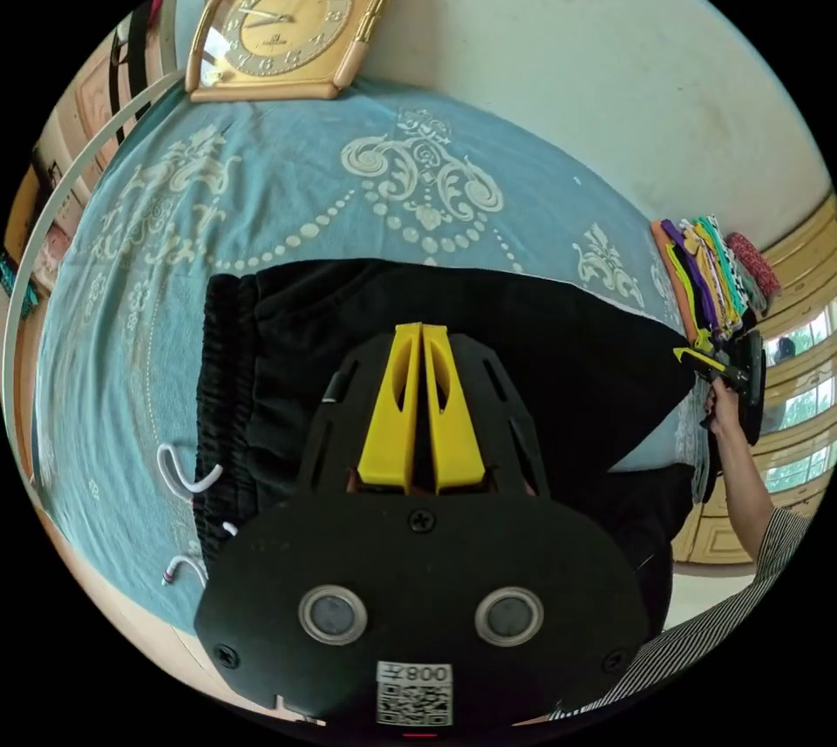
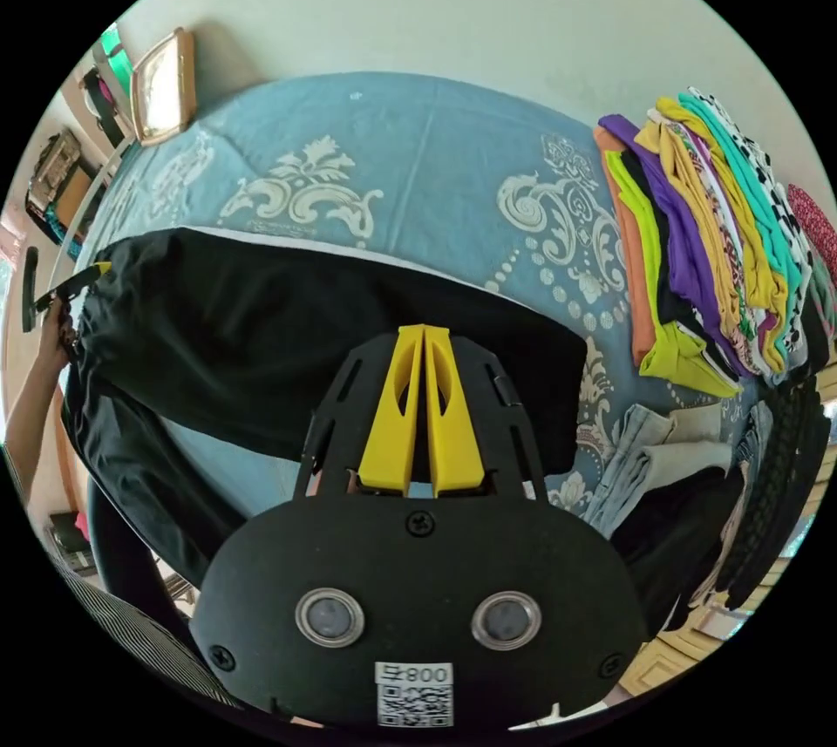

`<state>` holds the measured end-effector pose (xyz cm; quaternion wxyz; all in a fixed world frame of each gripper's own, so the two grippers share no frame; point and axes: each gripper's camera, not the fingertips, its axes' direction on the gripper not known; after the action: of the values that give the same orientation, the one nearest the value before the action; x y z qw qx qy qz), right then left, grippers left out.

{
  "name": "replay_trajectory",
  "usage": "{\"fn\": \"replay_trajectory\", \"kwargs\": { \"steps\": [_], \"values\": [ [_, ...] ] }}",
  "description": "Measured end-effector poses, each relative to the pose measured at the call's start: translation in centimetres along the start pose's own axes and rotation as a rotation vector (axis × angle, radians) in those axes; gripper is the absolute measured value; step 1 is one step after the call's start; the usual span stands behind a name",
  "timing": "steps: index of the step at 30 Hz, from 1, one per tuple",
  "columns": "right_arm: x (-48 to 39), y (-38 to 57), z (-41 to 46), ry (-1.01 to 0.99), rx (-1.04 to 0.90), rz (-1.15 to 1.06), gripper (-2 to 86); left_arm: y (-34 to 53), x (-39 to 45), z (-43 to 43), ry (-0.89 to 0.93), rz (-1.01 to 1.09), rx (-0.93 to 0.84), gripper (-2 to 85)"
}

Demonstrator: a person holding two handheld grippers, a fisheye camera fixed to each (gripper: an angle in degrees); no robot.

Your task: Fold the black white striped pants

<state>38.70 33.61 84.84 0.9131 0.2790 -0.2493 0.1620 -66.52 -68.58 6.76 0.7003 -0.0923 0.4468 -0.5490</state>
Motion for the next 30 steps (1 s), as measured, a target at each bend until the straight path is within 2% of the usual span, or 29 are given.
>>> {"fn": "replay_trajectory", "kwargs": {
  "steps": [3, 6, 9, 16, 18, 23, 27, 30],
  "values": [
    [-2.4, 0.0, -1.6, -0.095, 0.098, -0.042, 0.0, -0.2, 3.5, -0.2, 0.028, 0.113, 0.021, 0.2],
    [-6.4, -1.3, -0.1, -0.205, 0.07, -0.136, 0.0, -0.9, 6.8, 1.9, -0.003, 0.191, -0.048, 0.1],
    [-9.1, -3.0, 3.1, -0.163, -0.01, -0.18, 0.0, -1.7, 8.5, 4.2, -0.059, 0.186, -0.12, 0.1],
    [-5.6, -3.5, 4.6, -0.248, -0.014, -0.045, 0.0, -2.3, 10.1, 4.1, -0.057, 0.154, -0.091, 0.2],
    [-4.9, -2.1, 3.3, -0.24, 0.039, -0.038, 0.0, -1.3, 10.3, 2.3, -0.032, 0.134, -0.042, 0.2],
    [-2.9, 6.8, -2.5, -0.292, 0.153, -0.045, 0.0, 4.4, 9.0, -3.4, 0.079, 0.088, 0.039, 0.2],
    [-1.6, 15.1, -4.3, -0.266, 0.092, 0.009, 0.0, 11.2, 8.3, -5.4, 0.103, 0.039, -0.043, 0.2],
    [1.2, 21.5, -5.2, -0.21, 0.039, 0.155, 0.0, 14.0, 10.7, -4.7, 0.182, 0.074, -0.132, 0.2]
  ]
}}
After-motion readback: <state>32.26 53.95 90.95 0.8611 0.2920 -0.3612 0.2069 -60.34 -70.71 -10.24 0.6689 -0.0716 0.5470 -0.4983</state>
